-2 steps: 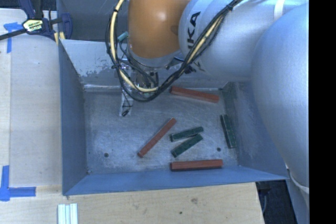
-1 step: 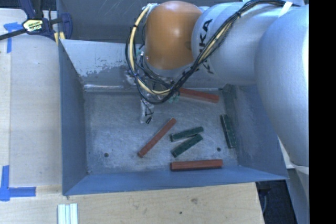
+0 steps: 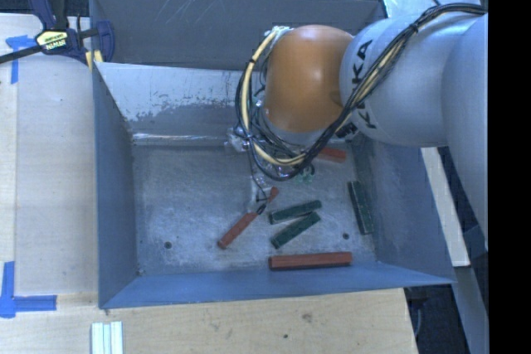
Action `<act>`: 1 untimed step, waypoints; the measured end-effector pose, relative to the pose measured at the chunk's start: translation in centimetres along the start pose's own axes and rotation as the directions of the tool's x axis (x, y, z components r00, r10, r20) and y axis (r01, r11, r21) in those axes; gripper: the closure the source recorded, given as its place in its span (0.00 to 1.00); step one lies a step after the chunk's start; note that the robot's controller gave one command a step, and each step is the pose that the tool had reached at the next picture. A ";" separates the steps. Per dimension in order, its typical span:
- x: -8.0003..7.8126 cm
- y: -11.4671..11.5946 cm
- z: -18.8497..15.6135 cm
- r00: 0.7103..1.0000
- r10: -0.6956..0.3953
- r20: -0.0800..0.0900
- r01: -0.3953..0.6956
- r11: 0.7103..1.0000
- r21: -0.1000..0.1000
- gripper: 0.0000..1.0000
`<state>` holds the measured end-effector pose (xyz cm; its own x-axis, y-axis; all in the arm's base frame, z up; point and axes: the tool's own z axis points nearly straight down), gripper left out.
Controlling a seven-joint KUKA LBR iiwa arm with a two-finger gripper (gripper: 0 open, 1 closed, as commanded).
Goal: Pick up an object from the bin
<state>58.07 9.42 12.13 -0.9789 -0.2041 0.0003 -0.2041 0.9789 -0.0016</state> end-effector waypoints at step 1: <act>6.1 -0.1 0.9 0.996 0.088 -0.003 -0.088 0.996 -0.001 0.00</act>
Offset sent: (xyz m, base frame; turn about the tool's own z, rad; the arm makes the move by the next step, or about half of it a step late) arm -0.0585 -0.0119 -0.0085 0.0858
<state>52.08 8.10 11.21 -0.9931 -0.1176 0.0029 -0.1176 0.9931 -0.0002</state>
